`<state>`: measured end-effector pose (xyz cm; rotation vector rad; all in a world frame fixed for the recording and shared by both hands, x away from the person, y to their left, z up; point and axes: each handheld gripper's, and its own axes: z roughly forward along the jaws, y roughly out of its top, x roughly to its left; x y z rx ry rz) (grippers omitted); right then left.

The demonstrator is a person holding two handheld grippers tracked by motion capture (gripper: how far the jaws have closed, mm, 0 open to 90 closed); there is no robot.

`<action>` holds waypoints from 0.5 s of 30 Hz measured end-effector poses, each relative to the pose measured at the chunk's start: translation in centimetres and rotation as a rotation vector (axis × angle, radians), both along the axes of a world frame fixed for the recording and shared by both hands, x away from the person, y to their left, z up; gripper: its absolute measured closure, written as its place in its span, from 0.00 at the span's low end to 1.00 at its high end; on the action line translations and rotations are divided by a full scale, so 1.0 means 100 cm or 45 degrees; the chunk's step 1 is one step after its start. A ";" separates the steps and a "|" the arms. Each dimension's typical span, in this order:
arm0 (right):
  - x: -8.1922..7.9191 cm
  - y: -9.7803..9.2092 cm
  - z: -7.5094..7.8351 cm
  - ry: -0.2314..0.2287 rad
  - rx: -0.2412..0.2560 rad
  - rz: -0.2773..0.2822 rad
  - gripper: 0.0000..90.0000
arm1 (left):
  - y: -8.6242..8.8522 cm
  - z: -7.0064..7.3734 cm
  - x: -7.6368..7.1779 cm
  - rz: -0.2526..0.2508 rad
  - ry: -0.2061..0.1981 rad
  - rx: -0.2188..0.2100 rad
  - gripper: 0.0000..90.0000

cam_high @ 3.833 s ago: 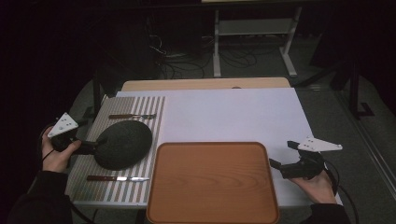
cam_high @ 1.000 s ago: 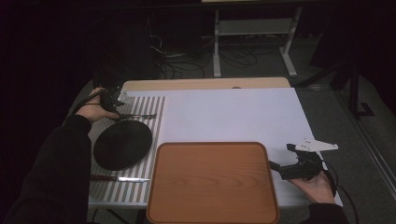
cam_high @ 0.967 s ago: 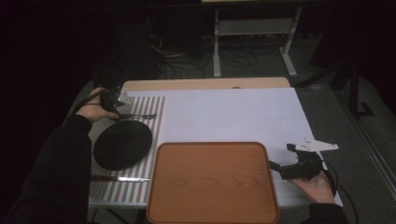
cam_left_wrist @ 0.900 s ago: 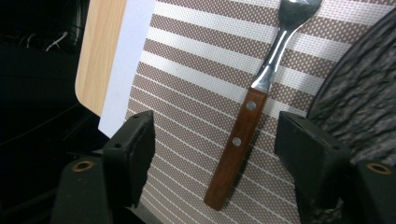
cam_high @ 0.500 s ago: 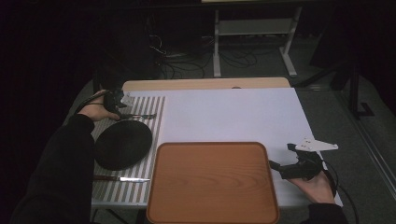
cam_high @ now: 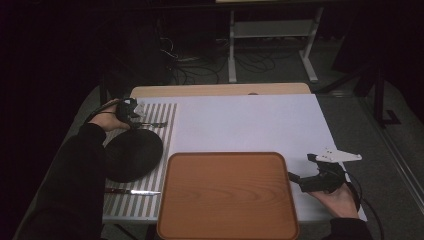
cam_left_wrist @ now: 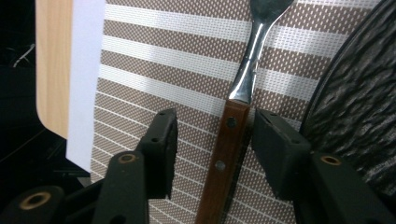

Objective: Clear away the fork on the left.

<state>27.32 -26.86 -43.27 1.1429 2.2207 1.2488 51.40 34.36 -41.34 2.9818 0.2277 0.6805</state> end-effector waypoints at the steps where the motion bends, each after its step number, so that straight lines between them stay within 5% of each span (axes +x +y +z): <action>1: 0.000 0.000 0.000 0.000 0.000 0.000 0.00 | 0.000 0.000 0.000 0.000 0.000 0.000 0.58; 12: 0.000 0.000 0.000 0.004 0.002 0.004 0.00 | -0.001 -0.008 0.003 0.066 0.053 0.022 0.70; 15: 0.000 0.000 0.000 0.006 0.002 0.005 0.00 | -0.002 -0.008 0.003 0.040 0.064 0.048 0.73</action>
